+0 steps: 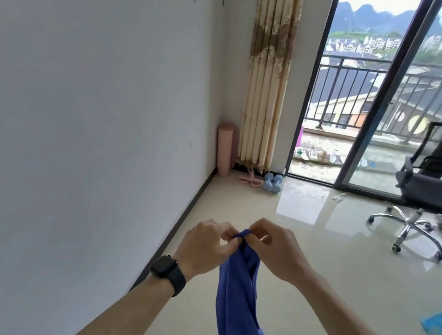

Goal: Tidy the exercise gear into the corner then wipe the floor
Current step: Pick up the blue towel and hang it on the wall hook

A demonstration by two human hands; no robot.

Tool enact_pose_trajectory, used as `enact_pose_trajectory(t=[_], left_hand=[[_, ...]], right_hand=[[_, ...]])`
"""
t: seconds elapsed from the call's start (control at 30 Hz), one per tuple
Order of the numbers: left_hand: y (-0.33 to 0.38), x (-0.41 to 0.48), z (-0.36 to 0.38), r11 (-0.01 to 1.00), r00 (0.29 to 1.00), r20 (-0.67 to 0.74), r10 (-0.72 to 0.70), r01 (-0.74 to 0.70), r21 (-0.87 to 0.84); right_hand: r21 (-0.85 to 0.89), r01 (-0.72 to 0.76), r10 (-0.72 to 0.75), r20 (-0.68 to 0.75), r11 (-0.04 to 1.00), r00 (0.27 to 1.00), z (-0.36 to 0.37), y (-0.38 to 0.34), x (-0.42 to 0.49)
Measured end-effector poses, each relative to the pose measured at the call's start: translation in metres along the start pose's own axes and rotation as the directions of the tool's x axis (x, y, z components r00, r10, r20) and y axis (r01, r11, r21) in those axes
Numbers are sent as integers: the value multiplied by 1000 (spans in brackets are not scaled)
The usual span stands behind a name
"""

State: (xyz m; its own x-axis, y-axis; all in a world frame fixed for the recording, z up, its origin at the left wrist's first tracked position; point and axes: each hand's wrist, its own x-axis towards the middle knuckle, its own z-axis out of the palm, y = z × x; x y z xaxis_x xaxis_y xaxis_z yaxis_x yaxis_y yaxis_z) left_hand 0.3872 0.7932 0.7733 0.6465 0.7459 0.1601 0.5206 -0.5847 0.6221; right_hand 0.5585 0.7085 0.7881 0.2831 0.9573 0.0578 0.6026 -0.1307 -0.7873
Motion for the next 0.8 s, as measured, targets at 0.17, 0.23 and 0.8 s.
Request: enact_pose_trajectory(t=[0.17, 0.23, 0.8], left_hand=[[5, 129, 21, 986, 997, 11, -71, 72, -152], [14, 180, 28, 979, 997, 13, -80, 81, -189], [-69, 582, 65, 981, 995, -58, 86, -74, 180]], right_hand=[[4, 29, -29, -55, 1000, 998, -44, 59, 93], [2, 29, -29, -42, 1000, 999, -63, 83, 132], [-78, 67, -80, -179, 995, 981, -184, 200, 518]])
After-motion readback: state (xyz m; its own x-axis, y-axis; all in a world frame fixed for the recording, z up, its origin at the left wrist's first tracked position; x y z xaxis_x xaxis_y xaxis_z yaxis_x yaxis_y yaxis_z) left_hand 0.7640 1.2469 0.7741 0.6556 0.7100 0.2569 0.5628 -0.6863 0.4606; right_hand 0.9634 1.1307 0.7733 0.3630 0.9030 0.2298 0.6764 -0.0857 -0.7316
